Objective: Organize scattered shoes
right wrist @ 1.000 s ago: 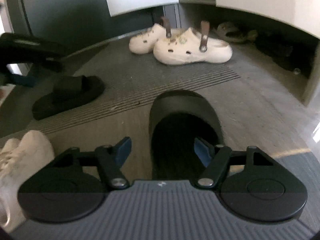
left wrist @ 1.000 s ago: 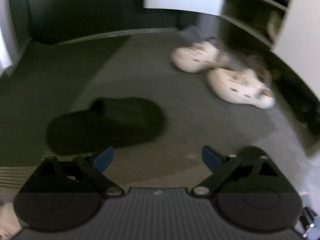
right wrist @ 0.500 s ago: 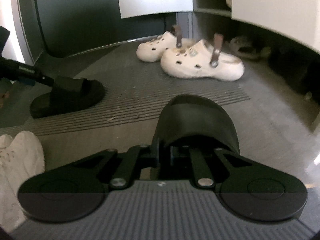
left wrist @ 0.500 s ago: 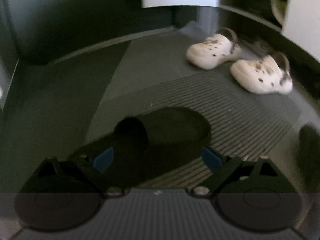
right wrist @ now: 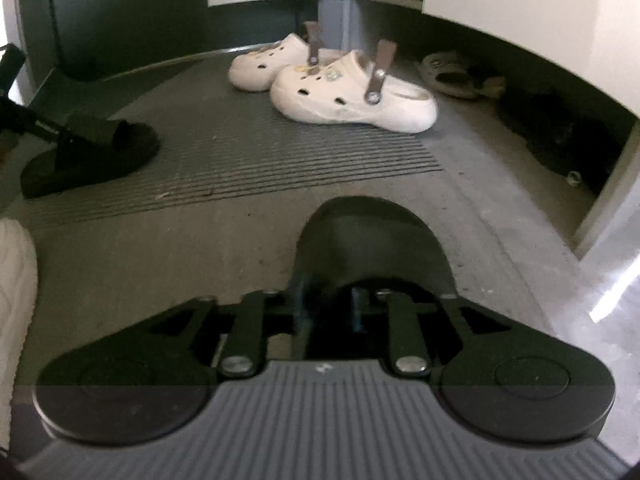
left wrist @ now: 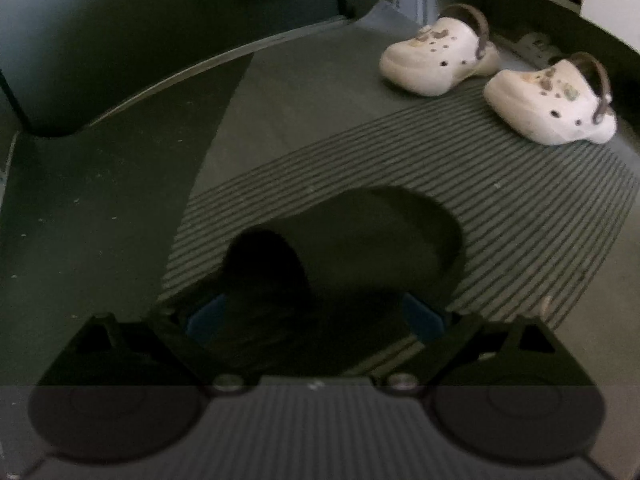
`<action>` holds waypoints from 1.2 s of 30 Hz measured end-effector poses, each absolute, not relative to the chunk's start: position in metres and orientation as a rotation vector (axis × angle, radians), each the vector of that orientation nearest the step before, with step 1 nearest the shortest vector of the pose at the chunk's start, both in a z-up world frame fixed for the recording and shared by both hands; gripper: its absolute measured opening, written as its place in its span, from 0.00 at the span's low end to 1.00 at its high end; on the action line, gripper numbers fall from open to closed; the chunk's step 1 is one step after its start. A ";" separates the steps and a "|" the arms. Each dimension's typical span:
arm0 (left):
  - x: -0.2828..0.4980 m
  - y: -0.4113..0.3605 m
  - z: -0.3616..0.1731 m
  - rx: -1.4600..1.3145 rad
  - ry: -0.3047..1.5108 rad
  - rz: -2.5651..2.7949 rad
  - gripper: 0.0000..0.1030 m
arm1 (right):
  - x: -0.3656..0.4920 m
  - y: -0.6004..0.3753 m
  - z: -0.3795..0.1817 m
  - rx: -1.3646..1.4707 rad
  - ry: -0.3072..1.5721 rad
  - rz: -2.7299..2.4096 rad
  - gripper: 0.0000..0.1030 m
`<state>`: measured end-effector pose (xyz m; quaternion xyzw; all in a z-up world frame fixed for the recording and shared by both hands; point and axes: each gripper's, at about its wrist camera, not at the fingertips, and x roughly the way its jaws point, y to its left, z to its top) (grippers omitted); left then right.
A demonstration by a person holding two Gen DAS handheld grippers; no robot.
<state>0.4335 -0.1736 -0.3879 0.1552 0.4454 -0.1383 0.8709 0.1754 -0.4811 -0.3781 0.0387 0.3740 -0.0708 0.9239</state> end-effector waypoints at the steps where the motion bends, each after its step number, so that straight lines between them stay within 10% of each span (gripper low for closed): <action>1: 0.434 -0.175 -0.389 0.333 0.933 -0.285 0.93 | 0.173 -0.481 -0.376 0.090 0.763 -0.145 0.55; 5: 0.438 -0.181 -0.396 0.371 0.951 -0.261 0.91 | 0.147 -0.480 -0.367 0.141 0.713 -0.161 0.79; 9: 0.436 -0.186 -0.400 0.367 0.959 -0.287 0.79 | 0.129 -0.481 -0.359 0.181 0.684 -0.182 0.80; 17: 0.420 -0.208 -0.380 0.253 0.999 -0.366 0.13 | 0.115 -0.482 -0.348 0.196 0.638 -0.230 0.80; 36: 0.354 -0.296 -0.311 -0.079 1.093 -0.502 0.10 | 0.096 -0.484 -0.333 0.263 0.583 -0.276 0.80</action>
